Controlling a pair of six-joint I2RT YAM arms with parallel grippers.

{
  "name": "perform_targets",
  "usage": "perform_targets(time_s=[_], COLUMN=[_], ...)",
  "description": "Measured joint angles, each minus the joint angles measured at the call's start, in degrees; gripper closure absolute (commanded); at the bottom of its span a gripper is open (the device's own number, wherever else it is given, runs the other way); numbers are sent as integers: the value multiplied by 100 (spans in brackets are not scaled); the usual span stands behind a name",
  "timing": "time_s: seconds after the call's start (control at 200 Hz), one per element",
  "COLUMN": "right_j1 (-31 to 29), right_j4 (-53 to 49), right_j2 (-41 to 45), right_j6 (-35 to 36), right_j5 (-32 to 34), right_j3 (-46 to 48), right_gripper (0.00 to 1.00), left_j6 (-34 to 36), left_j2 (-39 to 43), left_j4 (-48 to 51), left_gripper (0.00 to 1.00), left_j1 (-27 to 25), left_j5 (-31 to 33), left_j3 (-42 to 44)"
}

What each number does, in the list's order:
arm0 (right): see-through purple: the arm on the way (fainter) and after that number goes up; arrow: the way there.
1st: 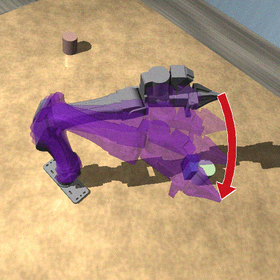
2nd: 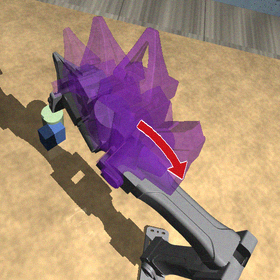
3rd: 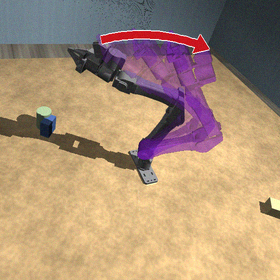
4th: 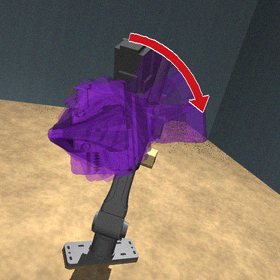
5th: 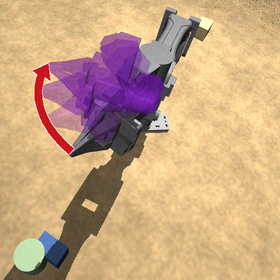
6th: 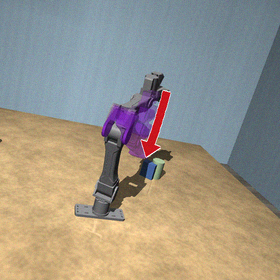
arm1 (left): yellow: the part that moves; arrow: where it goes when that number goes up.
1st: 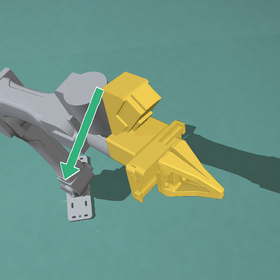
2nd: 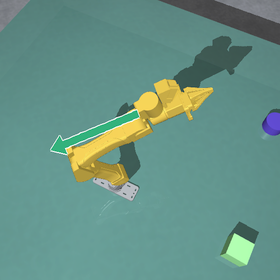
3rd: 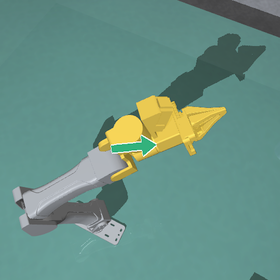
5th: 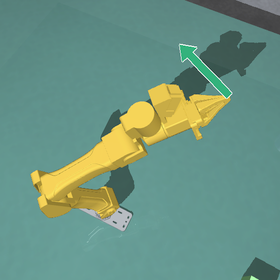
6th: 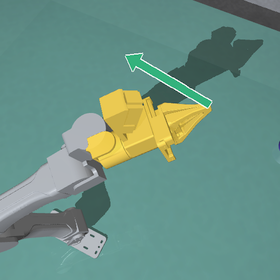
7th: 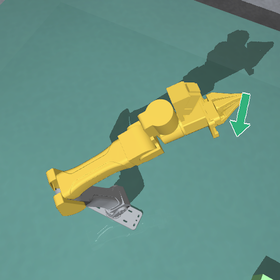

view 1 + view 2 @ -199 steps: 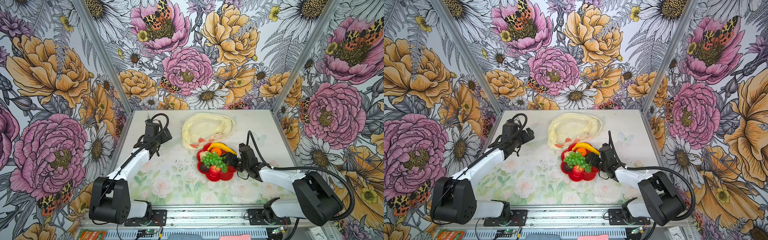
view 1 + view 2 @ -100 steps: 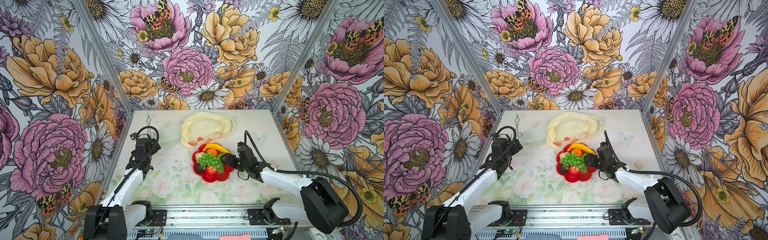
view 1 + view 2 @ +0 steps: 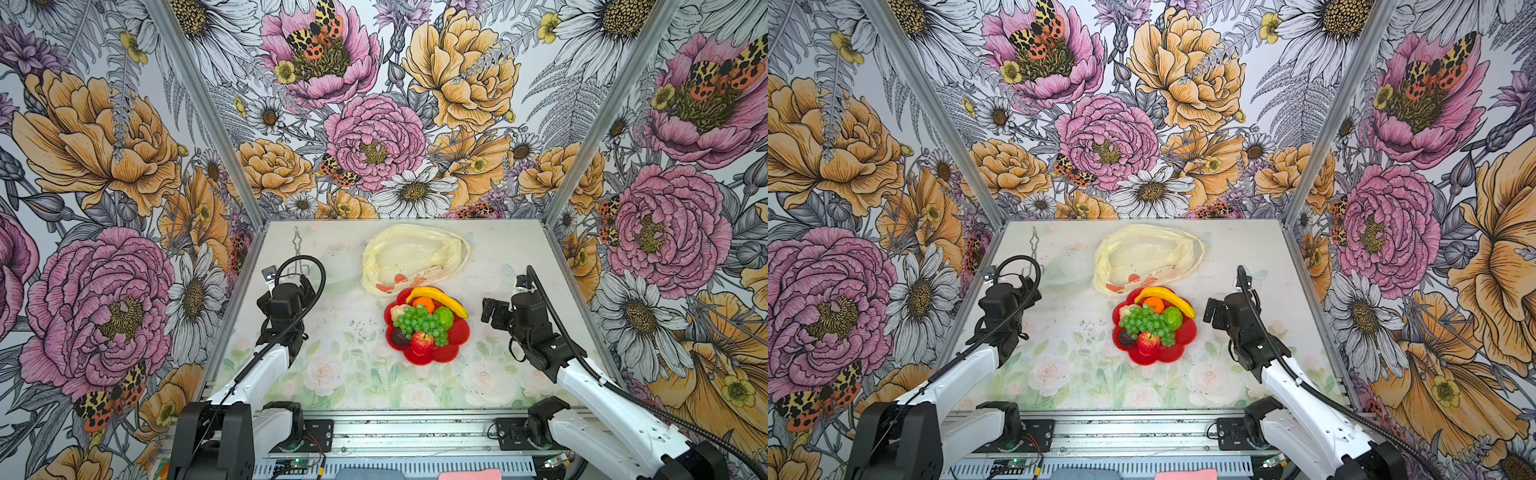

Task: Take the fake fruits out of the plastic bag

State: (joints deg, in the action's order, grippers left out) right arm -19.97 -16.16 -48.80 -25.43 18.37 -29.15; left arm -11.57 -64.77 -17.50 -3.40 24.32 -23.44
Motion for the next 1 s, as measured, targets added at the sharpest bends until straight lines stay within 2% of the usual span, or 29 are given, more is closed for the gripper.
perform_targets(time_s=[0.08, 0.175, 0.35, 0.49, 0.57, 0.846, 1.001], right_j1=[83, 264, 584, 820, 1093, 1917, 2028], right_j4=[264, 839, 2151, 3200, 3866, 5574, 6065], right_j2=[-52, -426, -1644, -2173, -2312, -3171, -3901], right_j6=[476, 986, 1674, 2153, 2299, 2380, 2304], right_j5=[623, 1058, 1222, 802, 343, -1021, -1220], right_j3=[44, 210, 706, 804, 807, 807, 793], right_gripper=[0, 0, 0, 0, 0, 1, 1], left_j6=[356, 645, 894, 964, 1040, 1049, 1049], left_j2=[-407, -793, -1252, -2094, -2365, -2415, -2415], left_j4=[-636, -1036, -1836, -3023, -2946, -3412, -3504], left_gripper=[1, 1, 1, 1, 1, 1, 1], left_j1=[-31, -35, 221, 428, 439, 466, 466], left_j5=[7, -151, -699, -1294, -1550, -1738, -1738], left_j3=[269, 385, 284, 269, 254, 254, 254])
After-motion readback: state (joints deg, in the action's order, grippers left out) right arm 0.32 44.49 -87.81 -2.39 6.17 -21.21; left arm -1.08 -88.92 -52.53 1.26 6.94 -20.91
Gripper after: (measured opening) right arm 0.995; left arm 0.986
